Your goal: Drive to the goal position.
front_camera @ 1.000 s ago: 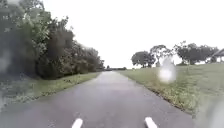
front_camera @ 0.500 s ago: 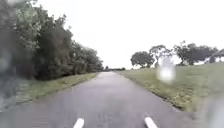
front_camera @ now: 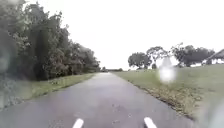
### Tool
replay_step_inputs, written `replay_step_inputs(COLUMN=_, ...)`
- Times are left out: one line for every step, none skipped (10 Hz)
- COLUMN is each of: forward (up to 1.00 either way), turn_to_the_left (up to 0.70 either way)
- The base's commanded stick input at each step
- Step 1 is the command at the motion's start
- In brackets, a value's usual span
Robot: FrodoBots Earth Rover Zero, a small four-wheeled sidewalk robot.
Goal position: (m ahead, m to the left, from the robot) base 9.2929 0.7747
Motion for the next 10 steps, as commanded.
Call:
replay_step_inputs(forward=0.7, turn_to_the_left=0.0)
replay_step_inputs(forward=0.7, turn_to_the_left=0.0)
replay_step_inputs(forward=0.71, turn_to_the_left=0.0)
replay_step_inputs(forward=0.85, turn_to_the_left=0.0)
replay_step_inputs(forward=0.85, turn_to_the_left=0.0)
replay_step_inputs(forward=0.85, turn_to_the_left=0.0)
replay_step_inputs(forward=0.85, turn_to_the_left=0.0)
replay_step_inputs(forward=0.85, turn_to_the_left=0.0)
replay_step_inputs(forward=0.85, turn_to_the_left=0.0)
replay_step_inputs(forward=0.85, turn_to_the_left=0.0)
